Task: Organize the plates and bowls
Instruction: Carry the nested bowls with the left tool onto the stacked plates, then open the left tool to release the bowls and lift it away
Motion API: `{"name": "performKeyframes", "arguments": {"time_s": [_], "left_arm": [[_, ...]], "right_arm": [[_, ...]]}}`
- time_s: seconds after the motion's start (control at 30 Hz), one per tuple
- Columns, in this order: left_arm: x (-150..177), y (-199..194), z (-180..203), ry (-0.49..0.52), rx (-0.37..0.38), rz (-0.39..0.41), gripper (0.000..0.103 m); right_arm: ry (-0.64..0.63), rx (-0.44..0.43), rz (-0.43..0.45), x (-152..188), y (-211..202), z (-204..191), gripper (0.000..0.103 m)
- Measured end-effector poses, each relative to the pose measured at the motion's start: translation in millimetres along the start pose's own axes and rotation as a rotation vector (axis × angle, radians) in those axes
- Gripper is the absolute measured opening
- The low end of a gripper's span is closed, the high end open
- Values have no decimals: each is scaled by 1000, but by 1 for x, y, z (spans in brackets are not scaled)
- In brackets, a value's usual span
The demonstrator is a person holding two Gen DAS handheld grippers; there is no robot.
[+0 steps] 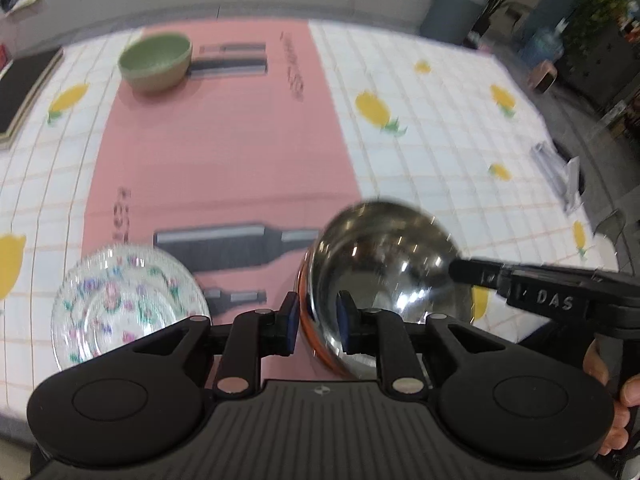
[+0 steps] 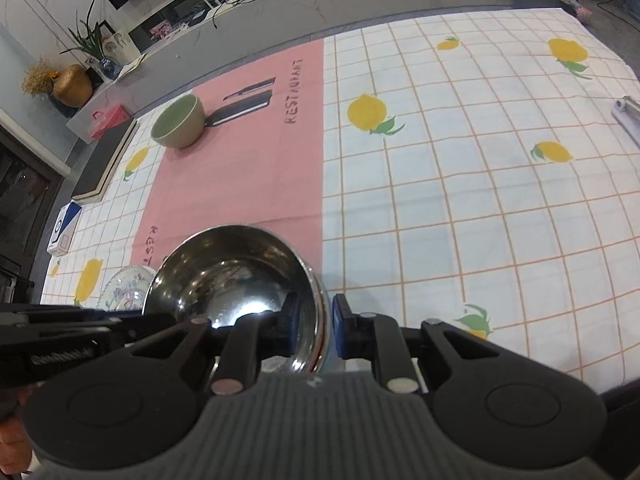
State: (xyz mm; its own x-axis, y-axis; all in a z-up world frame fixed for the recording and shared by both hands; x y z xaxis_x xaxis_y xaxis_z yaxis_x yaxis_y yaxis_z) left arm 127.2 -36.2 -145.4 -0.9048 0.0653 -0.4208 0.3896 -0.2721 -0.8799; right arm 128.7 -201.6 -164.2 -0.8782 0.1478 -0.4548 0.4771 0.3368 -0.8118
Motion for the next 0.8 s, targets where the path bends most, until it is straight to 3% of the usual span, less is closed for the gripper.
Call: {"name": "performKeyframes", "arguments": {"time_s": [0.13, 0.3, 0.73, 0.8], "left_arm": [[-11, -6, -2, 17, -29, 69, 15], [-8, 3, -1, 15, -24, 47, 6], [-2, 10, -11, -31, 6, 25, 6], [-3, 8, -12, -40, 10, 26, 7]], "right_arm": [[16, -7, 7, -2, -1, 3, 12], [14, -14, 9, 0, -1, 3, 1], [-3, -7, 15, -3, -1, -1, 2], [-1, -8, 14, -3, -2, -1, 5]]}}
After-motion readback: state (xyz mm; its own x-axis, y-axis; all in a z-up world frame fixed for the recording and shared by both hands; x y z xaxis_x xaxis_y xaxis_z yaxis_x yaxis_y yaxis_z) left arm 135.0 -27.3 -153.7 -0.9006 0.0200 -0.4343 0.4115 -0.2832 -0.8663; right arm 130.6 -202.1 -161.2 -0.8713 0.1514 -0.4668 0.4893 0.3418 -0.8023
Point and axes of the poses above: each gripper's, at about its wrist camera, not at the fingertips, and y roughly the way its jaws point, z to its right, x to its underside, the point moved 10 cm from there along y, roughly the way its jaws point, and after that the axes turned 2 degrees about z, right-handed, at the moved point
